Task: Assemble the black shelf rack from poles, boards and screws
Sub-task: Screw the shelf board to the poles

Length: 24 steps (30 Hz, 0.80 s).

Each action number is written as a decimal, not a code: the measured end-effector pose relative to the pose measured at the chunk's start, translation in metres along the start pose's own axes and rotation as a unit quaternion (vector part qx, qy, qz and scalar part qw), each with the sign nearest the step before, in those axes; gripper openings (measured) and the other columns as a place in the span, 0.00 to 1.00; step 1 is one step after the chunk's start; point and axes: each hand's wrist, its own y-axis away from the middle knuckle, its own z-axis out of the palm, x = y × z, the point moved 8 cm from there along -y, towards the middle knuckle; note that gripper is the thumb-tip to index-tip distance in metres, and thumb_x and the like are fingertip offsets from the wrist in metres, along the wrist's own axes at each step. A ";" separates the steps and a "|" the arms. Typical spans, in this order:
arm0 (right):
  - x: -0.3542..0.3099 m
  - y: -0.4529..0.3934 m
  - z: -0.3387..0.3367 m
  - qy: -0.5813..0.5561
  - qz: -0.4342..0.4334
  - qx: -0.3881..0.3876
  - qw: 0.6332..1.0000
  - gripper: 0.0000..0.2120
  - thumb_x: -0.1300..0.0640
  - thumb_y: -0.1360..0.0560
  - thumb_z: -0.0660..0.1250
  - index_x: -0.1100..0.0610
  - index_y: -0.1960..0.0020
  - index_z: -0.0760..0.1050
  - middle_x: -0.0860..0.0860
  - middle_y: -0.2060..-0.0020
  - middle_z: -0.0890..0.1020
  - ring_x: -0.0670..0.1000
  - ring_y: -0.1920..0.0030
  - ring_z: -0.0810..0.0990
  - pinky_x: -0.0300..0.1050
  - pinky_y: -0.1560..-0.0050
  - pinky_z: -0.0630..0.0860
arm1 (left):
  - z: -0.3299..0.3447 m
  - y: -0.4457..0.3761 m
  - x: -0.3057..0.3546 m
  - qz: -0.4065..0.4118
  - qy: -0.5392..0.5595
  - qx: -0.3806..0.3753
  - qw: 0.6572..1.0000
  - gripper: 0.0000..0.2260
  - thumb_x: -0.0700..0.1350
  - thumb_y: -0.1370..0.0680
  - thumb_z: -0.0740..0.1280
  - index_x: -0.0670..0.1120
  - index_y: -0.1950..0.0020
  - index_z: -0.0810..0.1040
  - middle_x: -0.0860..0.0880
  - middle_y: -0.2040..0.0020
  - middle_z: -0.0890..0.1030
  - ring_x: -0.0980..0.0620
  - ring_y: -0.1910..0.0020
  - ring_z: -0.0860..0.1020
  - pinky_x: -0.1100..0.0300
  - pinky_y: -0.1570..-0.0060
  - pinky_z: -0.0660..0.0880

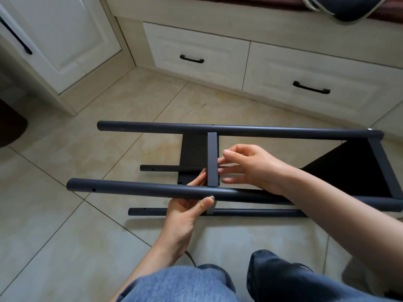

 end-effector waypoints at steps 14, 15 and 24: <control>0.002 -0.007 0.019 -0.015 -0.026 -0.032 0.999 0.10 0.52 0.19 0.64 0.59 0.54 0.74 0.55 0.59 0.80 0.53 0.64 0.82 0.50 0.58 0.82 | -0.032 0.045 0.055 0.098 -0.414 0.349 0.835 0.34 0.72 0.45 0.72 0.50 0.57 0.62 0.53 0.57 0.67 0.53 0.59 0.68 0.57 0.58 0.65; 0.003 -0.007 0.020 -0.015 -0.026 -0.034 0.999 0.11 0.52 0.19 0.63 0.59 0.54 0.74 0.55 0.59 0.80 0.53 0.64 0.82 0.50 0.57 0.82 | -0.028 0.046 0.063 0.158 -0.453 0.340 0.809 0.33 0.70 0.42 0.74 0.49 0.55 0.63 0.53 0.55 0.66 0.51 0.57 0.68 0.56 0.54 0.64; 0.002 -0.008 0.013 0.013 -0.037 -0.021 0.999 0.12 0.50 0.18 0.62 0.59 0.51 0.76 0.54 0.58 0.85 0.58 0.54 0.86 0.55 0.46 0.81 | 0.008 -0.007 0.093 0.282 -0.705 -0.062 0.647 0.35 0.68 0.26 0.62 0.53 0.22 0.67 0.44 0.25 0.68 0.43 0.29 0.70 0.46 0.36 0.73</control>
